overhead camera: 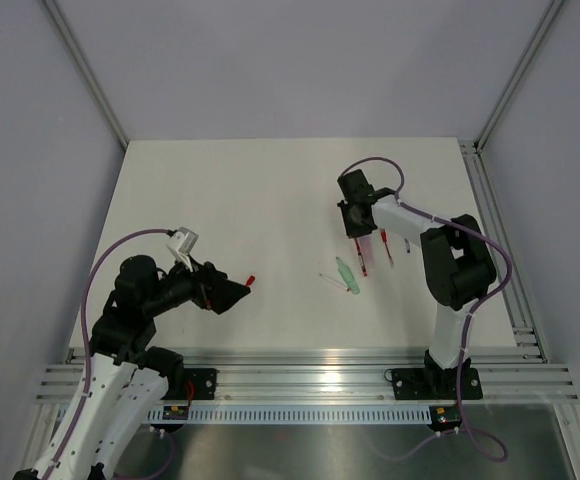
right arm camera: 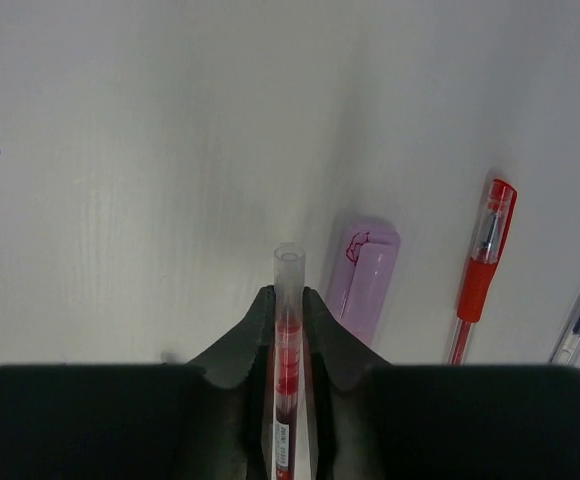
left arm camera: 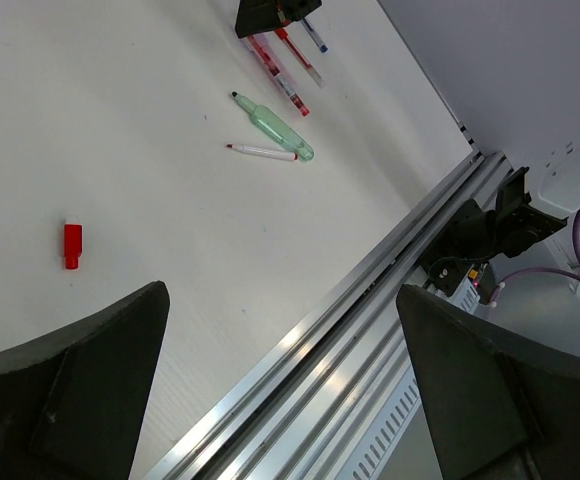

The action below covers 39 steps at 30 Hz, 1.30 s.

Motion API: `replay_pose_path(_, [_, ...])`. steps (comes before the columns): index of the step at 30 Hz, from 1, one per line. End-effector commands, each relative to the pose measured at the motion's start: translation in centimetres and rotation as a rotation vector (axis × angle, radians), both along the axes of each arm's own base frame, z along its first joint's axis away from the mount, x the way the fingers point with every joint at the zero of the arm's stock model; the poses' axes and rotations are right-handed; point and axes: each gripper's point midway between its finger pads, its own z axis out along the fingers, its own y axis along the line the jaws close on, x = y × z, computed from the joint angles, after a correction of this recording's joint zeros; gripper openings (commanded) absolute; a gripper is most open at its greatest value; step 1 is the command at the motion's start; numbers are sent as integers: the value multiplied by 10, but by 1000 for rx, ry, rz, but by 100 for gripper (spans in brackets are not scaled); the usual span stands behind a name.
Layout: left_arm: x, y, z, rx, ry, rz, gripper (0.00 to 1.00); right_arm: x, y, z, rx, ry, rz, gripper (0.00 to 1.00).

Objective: Insert the pens into the pen caps

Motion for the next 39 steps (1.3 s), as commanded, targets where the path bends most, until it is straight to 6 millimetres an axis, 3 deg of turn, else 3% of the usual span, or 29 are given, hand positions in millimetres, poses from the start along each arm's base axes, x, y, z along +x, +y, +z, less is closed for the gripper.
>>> replay_pose_path(1, [3,2,9,1,-42,15,99,11,-7,8,-27,-19,-31,23])
replay_pose_path(4, [5,2,8,4,-33,21,99,13,-10,15,-25,-42,-48,27])
replay_pose_path(9, [6,4,8,2,-36,29,99,11,-2,43,47,-89,-40,34])
replay_pose_path(10, [7,4,7,4,-31,30,99,7,-1,45,61,-89,-36,34])
replay_pose_path(11, [8,4,5,6,-21,32,99,4,8,62,119,-119,-11,35])
replay_pose_path(12, [9,5,6,5,-24,36,99,-8,10,57,142,-103,10,35])
replay_pose_path(14, [9,5,7,3,-28,38,99,-27,34,74,234,-122,106,35])
replay_pose_path(18, [13,9,8,3,-32,64,99,-92,60,44,243,-6,227,35])
replay_pose_path(21, [14,10,7,1,-32,69,99,-120,70,33,216,53,272,36])
replay_pose_path(29, [18,14,9,-2,-38,94,99,-124,68,7,155,156,228,49])
replay_pose_path(39, [19,14,7,-4,-28,91,99,-127,83,-16,128,238,239,49])
